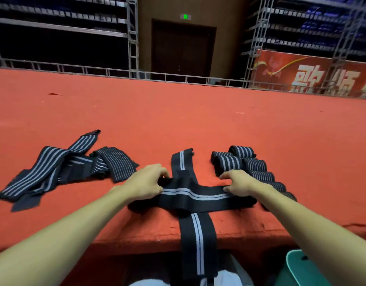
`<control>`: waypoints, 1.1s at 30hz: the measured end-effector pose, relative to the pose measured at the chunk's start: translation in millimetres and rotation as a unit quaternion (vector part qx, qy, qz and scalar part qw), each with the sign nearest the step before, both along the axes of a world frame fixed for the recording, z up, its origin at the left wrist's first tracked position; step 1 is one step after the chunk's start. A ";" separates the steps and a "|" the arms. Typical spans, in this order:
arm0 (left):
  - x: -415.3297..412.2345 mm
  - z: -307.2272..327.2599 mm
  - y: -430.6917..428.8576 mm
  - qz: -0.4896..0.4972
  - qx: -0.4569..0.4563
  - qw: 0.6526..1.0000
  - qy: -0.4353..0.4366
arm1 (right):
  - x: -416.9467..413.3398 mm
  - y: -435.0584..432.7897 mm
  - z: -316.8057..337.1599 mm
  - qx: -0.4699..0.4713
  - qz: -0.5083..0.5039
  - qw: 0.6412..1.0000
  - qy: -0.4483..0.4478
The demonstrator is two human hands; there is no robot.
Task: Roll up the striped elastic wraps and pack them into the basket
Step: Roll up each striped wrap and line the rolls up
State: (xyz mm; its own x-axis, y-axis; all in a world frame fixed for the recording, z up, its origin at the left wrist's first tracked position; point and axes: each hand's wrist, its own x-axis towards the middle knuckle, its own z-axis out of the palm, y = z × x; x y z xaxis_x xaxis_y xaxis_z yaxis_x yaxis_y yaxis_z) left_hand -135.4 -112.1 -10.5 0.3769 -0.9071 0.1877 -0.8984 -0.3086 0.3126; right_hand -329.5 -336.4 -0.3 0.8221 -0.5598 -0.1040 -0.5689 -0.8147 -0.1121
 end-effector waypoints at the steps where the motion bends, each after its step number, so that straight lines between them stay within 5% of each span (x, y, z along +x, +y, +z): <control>1: -0.3 2.2 1.4 0.012 0.006 1.000 -0.018 | 3.6 -2.2 -4.7 0.010 -0.008 1.000 0.028; 4: 2.4 5.4 5.8 0.049 0.037 0.996 -0.065 | 16.6 -2.5 -12.9 0.005 -0.014 0.998 0.059; 8: 6.4 12.9 11.8 0.071 0.092 0.993 -0.008 | 20.7 -0.3 3.0 -0.031 0.012 0.999 0.015; 13: -8.9 54.6 15.1 0.074 0.033 0.979 0.188 | 9.7 32.6 59.4 -0.003 0.072 0.980 -0.184; 17: -15.5 68.3 2.6 0.076 -0.090 0.966 0.229 | 8.6 72.1 94.9 0.065 0.128 0.923 -0.356; 19: -23.1 73.8 -2.5 0.068 -0.132 0.934 0.324 | 13.7 90.2 104.6 0.115 0.144 0.892 -0.413; 23: -41.0 96.6 10.2 0.001 -0.269 0.811 0.519 | 18.9 116.0 114.6 0.228 0.162 0.832 -0.479; 26: -42.4 105.5 28.3 -0.003 -0.368 0.797 0.478 | 22.1 130.0 116.3 0.292 0.149 0.798 -0.505; 33: -56.0 131.4 63.0 -0.021 -0.399 0.805 0.438 | 31.2 153.0 126.8 0.296 0.054 0.781 -0.548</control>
State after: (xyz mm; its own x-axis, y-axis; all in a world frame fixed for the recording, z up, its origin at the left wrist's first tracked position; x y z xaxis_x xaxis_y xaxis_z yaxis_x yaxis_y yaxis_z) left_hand -191.4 -49.1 120.9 0.6533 -0.6452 0.3962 -0.2300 0.3294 0.9157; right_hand -298.3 -183.4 126.5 0.6381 -0.6019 0.4803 0.2006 -0.4723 -0.8583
